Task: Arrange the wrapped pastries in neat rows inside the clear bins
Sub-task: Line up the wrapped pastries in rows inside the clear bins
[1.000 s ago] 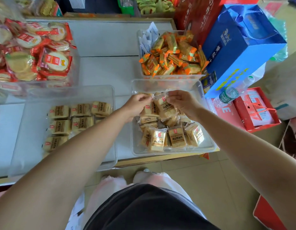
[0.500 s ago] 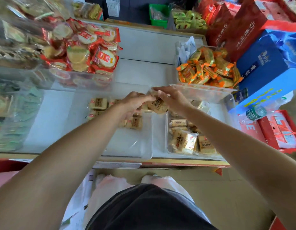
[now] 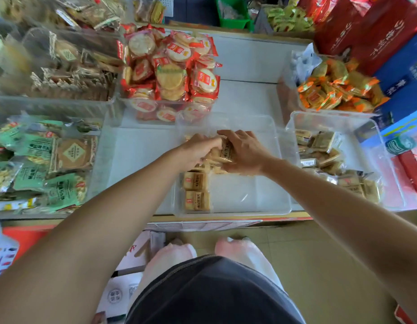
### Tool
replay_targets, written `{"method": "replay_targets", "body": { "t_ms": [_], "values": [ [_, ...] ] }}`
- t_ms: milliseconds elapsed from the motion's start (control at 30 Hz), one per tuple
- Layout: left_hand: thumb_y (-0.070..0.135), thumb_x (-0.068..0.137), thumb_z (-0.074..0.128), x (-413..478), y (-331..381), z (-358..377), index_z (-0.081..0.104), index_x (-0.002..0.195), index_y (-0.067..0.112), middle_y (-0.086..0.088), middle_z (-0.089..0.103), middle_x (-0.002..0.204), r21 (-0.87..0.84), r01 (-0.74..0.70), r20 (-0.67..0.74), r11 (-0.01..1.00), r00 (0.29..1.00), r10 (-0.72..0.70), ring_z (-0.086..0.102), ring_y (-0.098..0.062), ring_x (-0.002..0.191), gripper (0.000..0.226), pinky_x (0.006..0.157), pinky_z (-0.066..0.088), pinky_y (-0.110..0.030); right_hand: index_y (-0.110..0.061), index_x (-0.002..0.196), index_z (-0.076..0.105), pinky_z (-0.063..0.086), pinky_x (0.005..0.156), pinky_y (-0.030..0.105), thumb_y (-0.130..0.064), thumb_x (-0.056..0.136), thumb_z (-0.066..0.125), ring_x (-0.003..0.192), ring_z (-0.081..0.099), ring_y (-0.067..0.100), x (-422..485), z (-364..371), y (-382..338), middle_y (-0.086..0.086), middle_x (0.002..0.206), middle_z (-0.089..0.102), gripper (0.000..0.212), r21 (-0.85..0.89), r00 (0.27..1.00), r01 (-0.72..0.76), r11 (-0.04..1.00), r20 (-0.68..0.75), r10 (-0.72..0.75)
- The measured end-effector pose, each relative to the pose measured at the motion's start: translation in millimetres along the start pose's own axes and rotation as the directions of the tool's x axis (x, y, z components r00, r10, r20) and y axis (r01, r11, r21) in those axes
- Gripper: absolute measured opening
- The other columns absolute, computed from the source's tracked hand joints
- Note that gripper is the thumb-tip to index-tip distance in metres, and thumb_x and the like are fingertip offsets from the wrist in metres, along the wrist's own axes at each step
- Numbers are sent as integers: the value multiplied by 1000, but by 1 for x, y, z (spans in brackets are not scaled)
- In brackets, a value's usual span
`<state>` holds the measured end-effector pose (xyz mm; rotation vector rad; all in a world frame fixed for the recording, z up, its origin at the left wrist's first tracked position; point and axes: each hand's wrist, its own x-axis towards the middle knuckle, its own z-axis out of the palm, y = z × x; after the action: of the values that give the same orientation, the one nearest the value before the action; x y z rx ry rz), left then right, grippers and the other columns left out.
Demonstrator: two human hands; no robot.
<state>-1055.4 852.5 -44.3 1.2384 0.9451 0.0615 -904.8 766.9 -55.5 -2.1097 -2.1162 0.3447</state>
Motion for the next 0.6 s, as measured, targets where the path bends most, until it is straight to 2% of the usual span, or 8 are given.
{"method": "replay_targets", "body": {
  "t_ms": [100, 200, 233, 267, 333, 400, 467, 600],
  "values": [
    [30, 63, 62, -1, -8, -4, 53, 67, 18, -3, 47, 66, 48, -7, 44, 999, 999, 5, 44, -19, 68, 16, 68, 40, -35, -17, 127, 46, 39, 95, 41, -48, 60, 68, 102, 56, 27, 0, 9, -5, 5, 108, 63, 77, -4, 999, -40, 999, 16, 40],
    [34, 89, 57, -2, -19, -10, 57, 99, 15, 1, 56, 82, 243, -122, 56, 962, 992, 112, 52, -15, 77, 21, 83, 47, -40, -16, 124, 47, 37, 92, 35, -40, 62, 75, 100, 55, 27, -7, 15, -1, 7, 107, 62, 72, 43, 988, -136, 990, 76, 133],
    [38, 93, 53, 0, -25, -17, 55, 116, 16, 1, 59, 97, 416, -192, 40, 889, 980, 193, 55, -15, 89, 31, 88, 45, -39, -17, 125, 47, 36, 90, 32, -38, 64, 76, 100, 54, 27, -11, 17, 0, 7, 108, 60, 71, 43, 980, -172, 984, 111, 166],
    [39, 95, 51, 2, -31, -25, 53, 125, 16, 1, 60, 110, 609, -269, 21, 746, 946, 323, 56, -17, 100, 38, 92, 44, -37, -18, 127, 46, 34, 88, 29, -36, 65, 76, 100, 53, 25, -16, 19, 2, 6, 108, 59, 70, 41, 968, -208, 977, 155, 199],
    [29, 95, 53, 5, -46, -43, 61, 120, 11, -5, 64, 117, 835, -385, 92, 393, 802, 590, 57, -24, 112, 32, 99, 40, -37, -17, 129, 46, 30, 89, 26, -31, 68, 76, 103, 48, 21, -26, 27, 5, 3, 111, 54, 70, 37, 935, -269, 963, 250, 252],
    [21, 92, 58, 12, -61, -58, 70, 105, 10, -9, 67, 113, 891, -416, 195, 179, 710, 677, 54, -31, 121, 21, 110, 32, -45, -18, 129, 46, 33, 96, 31, -31, 66, 77, 113, 46, 24, -31, 41, 9, 6, 117, 51, 71, 11, 916, -289, 957, 295, 273],
    [19, 90, 60, 15, -73, -65, 71, 98, 12, -10, 66, 116, 900, -423, 235, 108, 678, 697, 48, -33, 129, 15, 116, 21, -50, -22, 126, 46, 41, 95, 36, -33, 64, 76, 107, 48, 24, -31, 58, 13, 6, 113, 50, 70, -27, 893, -324, 946, 321, 315],
    [17, 90, 58, 22, -87, -70, 71, 96, 13, -9, 65, 120, 888, -451, 247, 94, 640, 728, 46, -33, 131, 15, 119, 12, -50, -20, 123, 45, 50, 85, 35, -27, 67, 76, 95, 50, 18, -28, 83, 10, 4, 108, 51, 64, -35, 854, -385, 922, 366, 370]
  ]
}}
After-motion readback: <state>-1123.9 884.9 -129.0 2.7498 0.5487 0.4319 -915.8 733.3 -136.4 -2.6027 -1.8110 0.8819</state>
